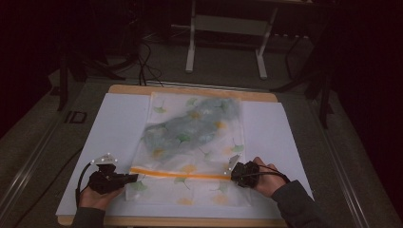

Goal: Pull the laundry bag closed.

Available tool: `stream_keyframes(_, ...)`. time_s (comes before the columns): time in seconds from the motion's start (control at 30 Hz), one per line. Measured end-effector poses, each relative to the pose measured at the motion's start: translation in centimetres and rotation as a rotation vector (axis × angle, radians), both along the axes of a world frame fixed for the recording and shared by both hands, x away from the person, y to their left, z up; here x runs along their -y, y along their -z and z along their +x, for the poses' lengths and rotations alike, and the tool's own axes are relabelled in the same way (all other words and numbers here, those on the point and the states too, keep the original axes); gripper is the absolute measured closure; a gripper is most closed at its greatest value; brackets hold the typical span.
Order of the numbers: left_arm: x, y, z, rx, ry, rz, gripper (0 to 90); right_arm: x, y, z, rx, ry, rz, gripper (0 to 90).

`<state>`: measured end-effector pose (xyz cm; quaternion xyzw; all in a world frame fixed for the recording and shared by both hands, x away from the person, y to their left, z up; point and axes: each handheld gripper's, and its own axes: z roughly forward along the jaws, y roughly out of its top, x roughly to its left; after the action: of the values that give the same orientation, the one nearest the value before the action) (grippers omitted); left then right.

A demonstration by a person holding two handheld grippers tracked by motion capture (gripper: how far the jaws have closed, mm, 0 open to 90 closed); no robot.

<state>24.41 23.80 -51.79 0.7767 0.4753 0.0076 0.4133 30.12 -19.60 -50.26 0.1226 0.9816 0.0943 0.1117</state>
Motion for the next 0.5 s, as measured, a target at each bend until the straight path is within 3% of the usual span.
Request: stream_keyframes(0.5,-0.1,0.0,0.0,-0.001,0.001,-0.001,88.6,1.6,-0.3,0.1,-0.007,0.021,-0.004,84.3)
